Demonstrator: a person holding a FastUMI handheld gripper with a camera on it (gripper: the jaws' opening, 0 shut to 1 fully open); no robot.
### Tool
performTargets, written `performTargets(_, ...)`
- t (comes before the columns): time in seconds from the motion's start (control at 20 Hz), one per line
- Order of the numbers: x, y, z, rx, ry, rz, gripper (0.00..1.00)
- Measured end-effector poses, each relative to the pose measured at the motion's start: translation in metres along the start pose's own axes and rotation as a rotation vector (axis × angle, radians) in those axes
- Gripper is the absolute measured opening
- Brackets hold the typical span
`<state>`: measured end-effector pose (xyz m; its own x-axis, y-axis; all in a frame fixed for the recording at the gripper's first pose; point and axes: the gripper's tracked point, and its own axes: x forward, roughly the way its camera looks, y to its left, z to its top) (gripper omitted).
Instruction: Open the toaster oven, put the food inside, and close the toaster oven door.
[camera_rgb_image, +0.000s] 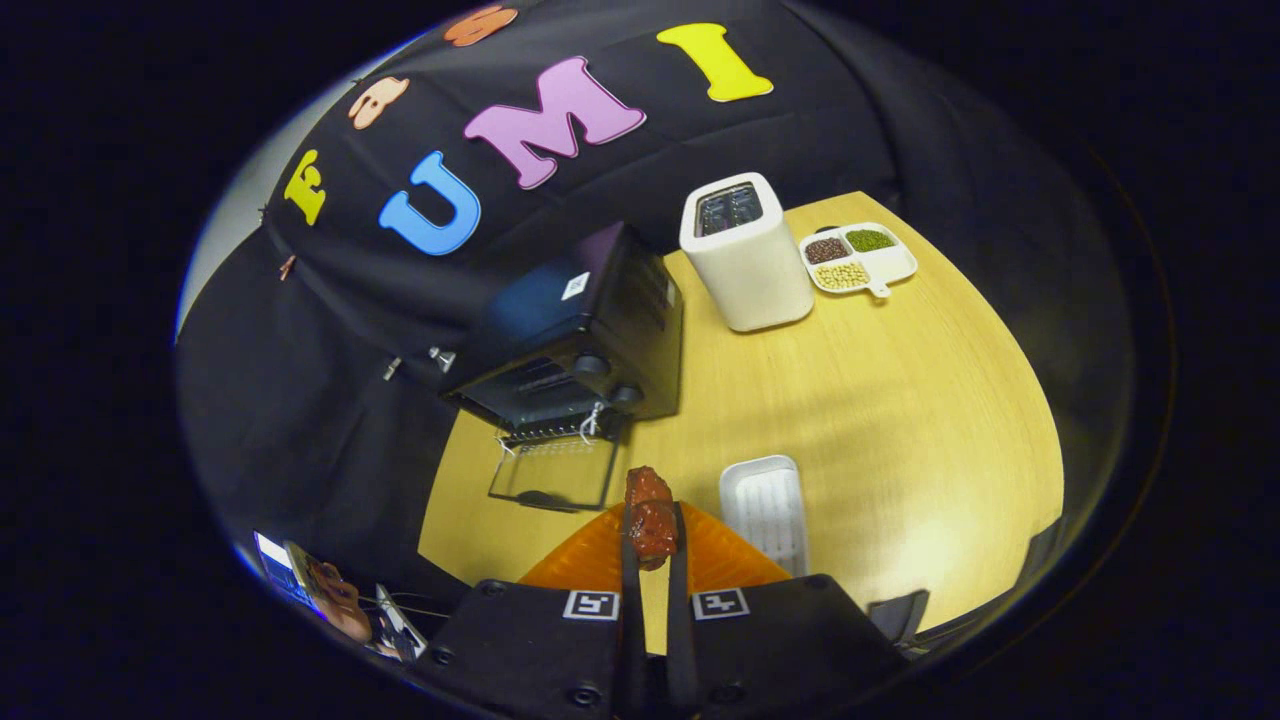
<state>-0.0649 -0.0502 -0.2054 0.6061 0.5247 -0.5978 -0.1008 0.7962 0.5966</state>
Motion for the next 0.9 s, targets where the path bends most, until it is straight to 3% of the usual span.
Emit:
performTargets(0.2,0.012,0.072,-0.009,0.072,-0.087,0.05,0.12)
performTargets(0.4,0.051,0.109,-0.022,0.097,-0.116,0.057,0.12)
performTargets(0.9,0.193,0.151,-0.033,0.233,-0.159,0.072,0.12)
